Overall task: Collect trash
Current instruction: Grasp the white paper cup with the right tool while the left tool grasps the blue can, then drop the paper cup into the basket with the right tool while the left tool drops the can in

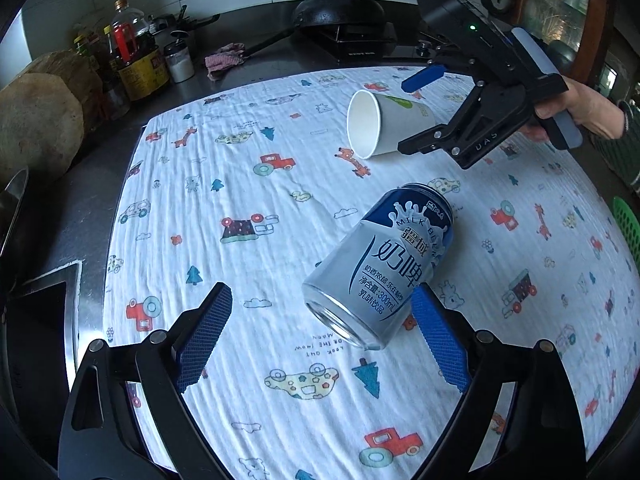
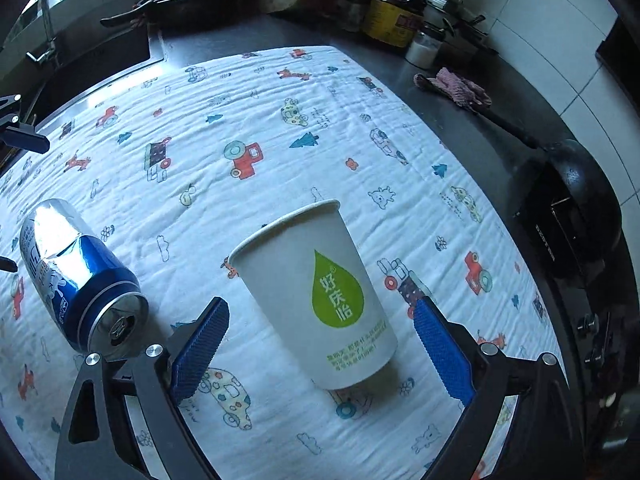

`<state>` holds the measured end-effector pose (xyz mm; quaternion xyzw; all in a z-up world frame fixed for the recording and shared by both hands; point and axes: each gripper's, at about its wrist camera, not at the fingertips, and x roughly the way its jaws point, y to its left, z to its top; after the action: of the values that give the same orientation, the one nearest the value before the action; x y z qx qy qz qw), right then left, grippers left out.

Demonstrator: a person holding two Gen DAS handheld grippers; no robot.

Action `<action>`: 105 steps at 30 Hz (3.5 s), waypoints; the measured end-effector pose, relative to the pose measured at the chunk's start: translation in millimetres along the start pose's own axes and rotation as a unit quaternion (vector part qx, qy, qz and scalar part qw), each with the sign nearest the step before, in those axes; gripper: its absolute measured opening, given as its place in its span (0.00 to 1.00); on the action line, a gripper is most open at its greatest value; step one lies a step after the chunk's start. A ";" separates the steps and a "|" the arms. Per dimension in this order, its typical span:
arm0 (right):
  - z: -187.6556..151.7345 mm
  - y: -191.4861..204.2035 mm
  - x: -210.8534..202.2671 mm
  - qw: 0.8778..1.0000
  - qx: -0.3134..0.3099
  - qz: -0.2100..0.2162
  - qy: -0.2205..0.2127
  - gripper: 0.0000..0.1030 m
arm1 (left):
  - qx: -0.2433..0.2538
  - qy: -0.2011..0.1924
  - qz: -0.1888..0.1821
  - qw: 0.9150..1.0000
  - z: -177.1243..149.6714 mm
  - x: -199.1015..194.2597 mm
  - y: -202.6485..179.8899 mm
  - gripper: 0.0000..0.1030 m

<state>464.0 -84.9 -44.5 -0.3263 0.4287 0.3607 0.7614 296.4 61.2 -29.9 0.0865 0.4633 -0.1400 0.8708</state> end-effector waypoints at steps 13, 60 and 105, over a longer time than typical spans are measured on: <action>-1.7 2.9 20.1 1.000 0.020 -0.007 0.017 0.61 | 0.067 0.021 -0.008 0.997 10.2 17.9 -17.5 0.91; -460.3 90.0 -276.0 0.840 0.489 -0.228 0.050 0.59 | 0.157 0.007 -0.195 0.968 23.8 -21.3 -290.5 0.71; -638.5 133.6 -350.4 0.732 0.617 -0.291 0.008 0.79 | 0.240 0.033 -0.312 0.919 34.2 6.5 -633.1 0.72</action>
<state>-43.8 -623.5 -26.1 0.1036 0.4470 -0.2243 0.8597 121.6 -548.3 -29.5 0.1485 0.4477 -0.5085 0.7204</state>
